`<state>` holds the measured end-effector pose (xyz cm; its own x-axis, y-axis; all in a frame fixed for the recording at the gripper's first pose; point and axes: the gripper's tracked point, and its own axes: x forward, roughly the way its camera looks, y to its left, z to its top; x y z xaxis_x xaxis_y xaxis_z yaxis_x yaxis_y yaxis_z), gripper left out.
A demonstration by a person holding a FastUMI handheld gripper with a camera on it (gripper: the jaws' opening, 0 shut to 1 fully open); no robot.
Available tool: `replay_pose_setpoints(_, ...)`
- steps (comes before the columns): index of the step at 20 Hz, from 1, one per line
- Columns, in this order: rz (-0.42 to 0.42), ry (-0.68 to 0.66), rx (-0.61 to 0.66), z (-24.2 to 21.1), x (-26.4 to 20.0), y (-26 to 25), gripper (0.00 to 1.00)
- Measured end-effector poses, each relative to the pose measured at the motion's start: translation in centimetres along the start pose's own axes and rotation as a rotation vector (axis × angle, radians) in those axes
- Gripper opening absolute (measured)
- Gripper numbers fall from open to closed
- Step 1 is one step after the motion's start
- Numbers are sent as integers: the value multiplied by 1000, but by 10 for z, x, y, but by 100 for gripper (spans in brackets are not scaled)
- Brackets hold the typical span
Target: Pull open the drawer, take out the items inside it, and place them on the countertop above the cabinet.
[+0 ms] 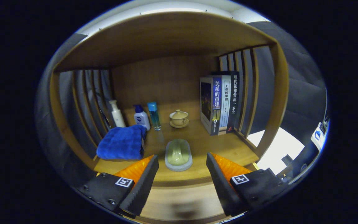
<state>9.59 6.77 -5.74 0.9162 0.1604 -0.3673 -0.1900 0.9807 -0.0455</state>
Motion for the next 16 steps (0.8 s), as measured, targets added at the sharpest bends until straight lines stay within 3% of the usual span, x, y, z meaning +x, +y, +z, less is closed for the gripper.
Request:
replay_pose_setpoints(7, 12, -83, -48, -51, -73, 3, 99)
replay_pose_setpoints(16, -5, -95, -78, -126, -118, -19, 99)
